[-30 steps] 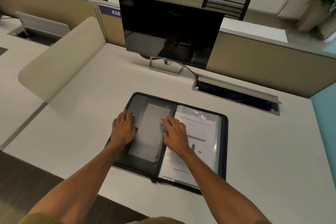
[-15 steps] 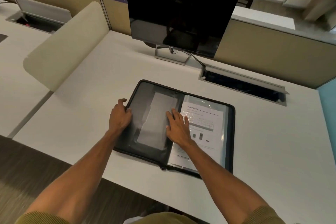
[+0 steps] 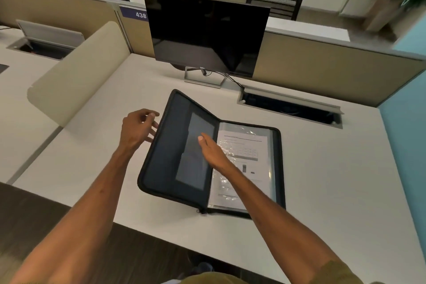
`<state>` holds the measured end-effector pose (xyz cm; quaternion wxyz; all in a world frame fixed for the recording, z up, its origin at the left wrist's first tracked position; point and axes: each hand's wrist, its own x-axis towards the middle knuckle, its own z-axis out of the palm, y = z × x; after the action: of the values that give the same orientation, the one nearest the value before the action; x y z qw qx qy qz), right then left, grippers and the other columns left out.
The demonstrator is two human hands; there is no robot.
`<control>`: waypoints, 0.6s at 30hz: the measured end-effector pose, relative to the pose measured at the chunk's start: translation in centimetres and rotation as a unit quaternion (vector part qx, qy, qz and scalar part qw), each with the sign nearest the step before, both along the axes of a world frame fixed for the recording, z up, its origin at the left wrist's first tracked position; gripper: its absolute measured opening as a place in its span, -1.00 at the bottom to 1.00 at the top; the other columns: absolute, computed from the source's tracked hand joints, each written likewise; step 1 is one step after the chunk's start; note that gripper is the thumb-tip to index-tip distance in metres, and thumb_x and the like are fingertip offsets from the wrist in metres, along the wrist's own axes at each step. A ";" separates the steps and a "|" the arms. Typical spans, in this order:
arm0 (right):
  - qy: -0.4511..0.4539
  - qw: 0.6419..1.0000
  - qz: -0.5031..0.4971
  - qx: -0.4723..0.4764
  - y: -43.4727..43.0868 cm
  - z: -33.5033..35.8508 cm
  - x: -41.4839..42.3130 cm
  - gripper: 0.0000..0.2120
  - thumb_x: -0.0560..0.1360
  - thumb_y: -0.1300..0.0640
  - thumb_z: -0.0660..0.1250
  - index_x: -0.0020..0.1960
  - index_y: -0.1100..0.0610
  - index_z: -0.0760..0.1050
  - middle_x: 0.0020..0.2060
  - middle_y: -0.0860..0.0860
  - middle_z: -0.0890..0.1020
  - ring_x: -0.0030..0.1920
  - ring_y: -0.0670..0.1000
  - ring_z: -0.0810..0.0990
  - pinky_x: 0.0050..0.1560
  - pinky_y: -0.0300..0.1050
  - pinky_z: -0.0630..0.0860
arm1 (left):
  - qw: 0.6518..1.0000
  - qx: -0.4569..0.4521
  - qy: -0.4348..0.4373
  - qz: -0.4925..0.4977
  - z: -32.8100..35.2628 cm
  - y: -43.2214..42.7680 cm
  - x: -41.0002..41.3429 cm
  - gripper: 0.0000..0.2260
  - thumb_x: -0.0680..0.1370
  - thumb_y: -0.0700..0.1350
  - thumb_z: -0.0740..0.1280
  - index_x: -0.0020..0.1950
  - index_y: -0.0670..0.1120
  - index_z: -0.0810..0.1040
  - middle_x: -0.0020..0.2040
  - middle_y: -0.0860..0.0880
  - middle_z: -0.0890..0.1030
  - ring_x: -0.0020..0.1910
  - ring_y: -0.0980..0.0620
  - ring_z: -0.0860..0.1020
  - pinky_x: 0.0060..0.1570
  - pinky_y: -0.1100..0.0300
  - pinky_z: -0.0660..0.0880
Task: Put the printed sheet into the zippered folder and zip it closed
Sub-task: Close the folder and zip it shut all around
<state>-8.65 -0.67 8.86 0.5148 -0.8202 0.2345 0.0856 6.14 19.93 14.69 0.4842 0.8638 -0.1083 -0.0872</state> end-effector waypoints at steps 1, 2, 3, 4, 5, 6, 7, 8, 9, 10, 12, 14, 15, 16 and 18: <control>-0.021 1.000 -0.012 0.015 0.3 1.2 -0.1 -0.43 0.76 -0.18 -0.04 0.69 0.05 0.13 0.67 0.04 0.21 0.65 0.10 0.20 0.61 0.07 0.13 | 1.000 -0.009 -0.002 -0.014 0.9 -0.6 -0.4 -0.78 0.72 -0.08 0.28 0.16 -0.05 0.73 -0.16 -0.09 0.74 -0.29 -0.12 0.73 -0.31 -0.07 0.72; -0.046 0.998 -0.025 0.026 0.5 2.4 -0.3 -0.44 0.76 -0.17 -0.03 0.69 0.04 0.14 0.66 0.04 0.23 0.64 0.10 0.22 0.60 0.08 0.16 | 0.999 -0.020 -0.002 -0.027 1.4 -1.2 -0.8 -0.78 0.72 -0.09 0.28 0.15 -0.05 0.73 -0.16 -0.10 0.74 -0.29 -0.13 0.73 -0.31 -0.06 0.72; -0.073 0.996 -0.039 0.035 0.6 3.5 -0.4 -0.46 0.77 -0.16 -0.01 0.68 0.03 0.17 0.64 0.04 0.28 0.61 0.09 0.27 0.57 0.09 0.21 | 0.999 -0.028 -0.006 -0.040 2.0 -1.9 -1.4 -0.78 0.72 -0.10 0.28 0.15 -0.06 0.74 -0.15 -0.10 0.73 -0.28 -0.13 0.73 -0.30 -0.06 0.72; -0.100 0.992 -0.054 0.044 0.6 4.7 -0.6 -0.49 0.77 -0.14 0.02 0.65 0.03 0.22 0.61 0.04 0.34 0.57 0.08 0.33 0.54 0.08 0.28 | 0.998 -0.036 -0.012 -0.050 2.3 -2.6 -1.9 -0.78 0.73 -0.10 0.28 0.16 -0.06 0.74 -0.15 -0.10 0.73 -0.27 -0.13 0.73 -0.30 -0.05 0.72; -0.128 0.988 -0.071 0.052 0.5 5.5 -0.8 -0.52 0.76 -0.12 0.06 0.62 0.02 0.29 0.55 0.05 0.42 0.52 0.07 0.41 0.50 0.07 0.35 | 0.997 -0.042 -0.023 -0.060 2.7 -3.3 -2.5 -0.78 0.73 -0.10 0.28 0.17 -0.06 0.74 -0.14 -0.11 0.73 -0.27 -0.12 0.73 -0.29 -0.04 0.72; -0.153 0.983 -0.086 0.053 0.2 6.3 -1.1 -0.56 0.75 -0.12 0.11 0.57 0.01 0.35 0.48 0.05 0.49 0.44 0.06 0.49 0.46 0.07 0.44 | 0.996 -0.047 -0.035 -0.069 2.9 -4.2 -3.1 -0.78 0.73 -0.11 0.28 0.18 -0.05 0.74 -0.13 -0.11 0.73 -0.26 -0.10 0.72 -0.29 -0.03 0.72; -0.172 0.979 -0.099 0.049 -0.2 7.0 -1.4 -0.60 0.73 -0.11 0.17 0.51 -0.01 0.41 0.40 0.04 0.55 0.36 0.05 0.57 0.38 0.08 0.53 | 0.995 -0.048 -0.048 -0.078 3.2 -5.0 -3.8 -0.77 0.73 -0.12 0.27 0.19 -0.05 0.73 -0.12 -0.11 0.72 -0.25 -0.09 0.72 -0.28 -0.01 0.72; -0.183 0.976 -0.108 0.046 -0.8 7.7 -1.9 -0.65 0.71 -0.10 0.22 0.44 -0.01 0.46 0.31 0.02 0.61 0.26 0.04 0.63 0.26 0.06 0.62 | 0.993 -0.050 -0.062 -0.086 3.4 -5.9 -4.4 -0.77 0.73 -0.13 0.26 0.20 -0.04 0.72 -0.11 -0.11 0.71 -0.25 -0.07 0.72 -0.28 0.01 0.72; -0.191 0.974 -0.112 0.047 -1.5 8.2 -2.4 -0.70 0.70 -0.08 0.25 0.36 0.01 0.52 0.21 0.02 0.66 0.15 0.03 0.68 0.11 -0.02 0.67 | 0.991 -0.055 -0.074 -0.095 3.5 -6.8 -5.2 -0.77 0.73 -0.15 0.26 0.22 -0.03 0.71 -0.10 -0.10 0.71 -0.25 -0.05 0.71 -0.29 0.02 0.72; -0.193 0.974 -0.109 0.052 -2.2 8.8 -3.1 -0.74 0.70 -0.05 0.27 0.29 0.04 0.56 0.11 0.02 0.69 0.03 0.02 0.72 -0.05 -0.11 0.67 | 0.989 -0.063 -0.082 -0.108 3.6 -7.7 -5.9 -0.76 0.73 -0.15 0.25 0.24 -0.02 0.71 -0.08 -0.09 0.71 -0.25 -0.04 0.72 -0.29 0.01 0.72; -0.194 0.975 -0.098 0.057 -3.5 9.7 -4.5 -0.77 0.70 -0.04 0.28 0.18 0.08 0.60 -0.06 0.02 0.73 -0.17 0.00 0.75 -0.21 -0.10 0.69 | 0.982 -0.071 -0.100 -0.144 3.3 -9.6 -7.4 -0.74 0.74 -0.14 0.23 0.30 0.04 0.68 -0.04 -0.03 0.72 -0.22 -0.02 0.73 -0.27 -0.01 0.72; -0.188 0.975 -0.107 0.048 -4.4 10.4 -6.0 -0.75 0.68 -0.11 0.30 0.13 0.07 0.59 -0.12 0.01 0.73 -0.25 0.01 0.75 -0.18 0.06 0.75 | 0.974 -0.063 -0.126 -0.179 2.6 -11.6 -8.9 -0.71 0.75 -0.12 0.22 0.38 0.13 0.62 0.06 0.07 0.73 -0.12 0.04 0.74 -0.19 -0.04 0.74; -0.186 0.974 -0.125 0.036 -4.9 10.4 -6.6 -0.73 0.67 -0.15 0.31 0.10 0.06 0.58 -0.13 0.00 0.73 -0.27 0.01 0.75 -0.17 0.11 0.75 | 0.970 -0.058 -0.136 -0.191 2.2 -12.5 -9.6 -0.69 0.75 -0.12 0.22 0.41 0.18 0.59 0.13 0.11 0.72 -0.05 0.07 0.73 -0.11 -0.04 0.73; -0.183 0.972 -0.146 0.023 -5.5 10.4 -7.3 -0.71 0.65 -0.18 0.32 0.08 0.05 0.57 -0.15 -0.01 0.72 -0.29 0.00 0.75 -0.18 0.14 0.75 | 0.967 -0.051 -0.144 -0.201 1.7 -13.3 -10.3 -0.65 0.74 -0.13 0.22 0.44 0.22 0.55 0.20 0.14 0.70 0.03 0.09 0.71 -0.01 -0.05 0.72; -0.172 0.967 -0.185 0.001 -7.0 9.6 -8.3 -0.70 0.61 -0.21 0.37 0.04 0.04 0.55 -0.18 -0.03 0.72 -0.32 0.00 0.75 -0.21 0.14 0.75 | 0.960 -0.025 -0.168 -0.224 0.8 -14.9 -11.6 -0.59 0.73 -0.13 0.23 0.52 0.27 0.48 0.37 0.18 0.62 0.19 0.13 0.65 0.19 -0.02 0.65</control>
<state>-17.00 -7.71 18.47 0.5552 -0.7642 0.2902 -0.1534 -5.46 5.05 15.51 0.4488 0.8070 -0.3811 -0.0445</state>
